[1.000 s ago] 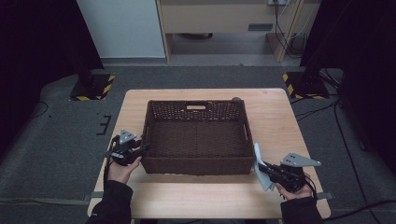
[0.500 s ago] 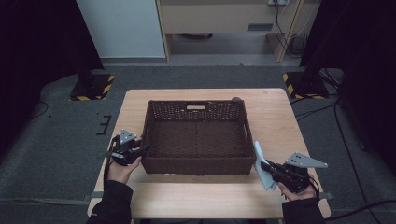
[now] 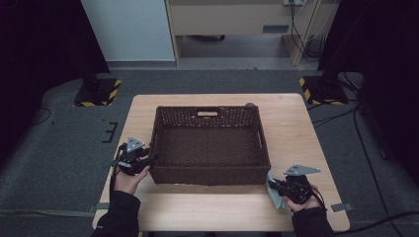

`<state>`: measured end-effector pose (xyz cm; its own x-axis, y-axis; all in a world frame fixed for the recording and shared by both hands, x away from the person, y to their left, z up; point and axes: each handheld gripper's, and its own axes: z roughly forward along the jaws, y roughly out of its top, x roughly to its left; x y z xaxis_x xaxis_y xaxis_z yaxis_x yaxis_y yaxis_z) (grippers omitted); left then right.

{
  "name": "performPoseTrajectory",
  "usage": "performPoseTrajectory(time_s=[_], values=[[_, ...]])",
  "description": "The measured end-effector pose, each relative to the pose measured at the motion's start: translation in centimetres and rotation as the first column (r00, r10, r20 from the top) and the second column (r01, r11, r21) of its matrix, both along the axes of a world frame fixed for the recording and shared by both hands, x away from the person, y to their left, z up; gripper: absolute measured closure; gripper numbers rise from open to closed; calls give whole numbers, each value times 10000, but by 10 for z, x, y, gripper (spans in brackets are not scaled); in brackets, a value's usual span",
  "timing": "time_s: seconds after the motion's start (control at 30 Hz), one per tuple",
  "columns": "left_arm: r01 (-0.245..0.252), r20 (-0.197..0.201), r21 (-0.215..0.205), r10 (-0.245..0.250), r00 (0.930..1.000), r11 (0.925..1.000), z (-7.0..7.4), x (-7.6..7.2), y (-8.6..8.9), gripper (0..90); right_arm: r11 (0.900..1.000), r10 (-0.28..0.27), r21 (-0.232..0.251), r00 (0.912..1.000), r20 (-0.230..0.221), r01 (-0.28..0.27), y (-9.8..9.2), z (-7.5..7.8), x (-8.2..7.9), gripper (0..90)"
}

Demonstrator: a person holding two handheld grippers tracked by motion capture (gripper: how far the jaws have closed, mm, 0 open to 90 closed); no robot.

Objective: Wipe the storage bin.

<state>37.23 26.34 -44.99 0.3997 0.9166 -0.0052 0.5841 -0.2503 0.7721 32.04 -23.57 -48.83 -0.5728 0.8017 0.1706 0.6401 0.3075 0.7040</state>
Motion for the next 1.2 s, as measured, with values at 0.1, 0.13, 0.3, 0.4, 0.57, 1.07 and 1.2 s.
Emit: performPoseTrajectory(time_s=[0.1,0.13,0.3,0.4,0.57,1.07,1.2], values=[[6,-10,-38,-6,10000,10000,0,0,0,574,9995,-311,50,9994,135,310,-6,3,2,835],[9,-14,-51,-9,10000,10000,0,0,0,574,9992,-408,12,9989,219,408,-9,3,2,835],[7,-36,21,-7,10000,10000,0,0,0,569,9847,-1730,-37,9806,926,1741,-38,8,6,833],[2,-31,75,-2,10000,10000,0,0,0,569,9777,-2066,-129,9713,1177,2095,-48,10,7,833],[13,-42,-44,-13,10000,10000,0,0,1,569,9569,-2871,-158,9526,1001,2901,-71,5,12,831],[24,-100,-156,-26,9999,9999,-1,1,2,561,9389,-3182,-1245,9471,416,3209,-82,-15,25,706],[28,-126,-119,-29,9999,9999,0,1,1,561,9330,-3369,-1051,9380,811,3442,-83,-10,23,583]])
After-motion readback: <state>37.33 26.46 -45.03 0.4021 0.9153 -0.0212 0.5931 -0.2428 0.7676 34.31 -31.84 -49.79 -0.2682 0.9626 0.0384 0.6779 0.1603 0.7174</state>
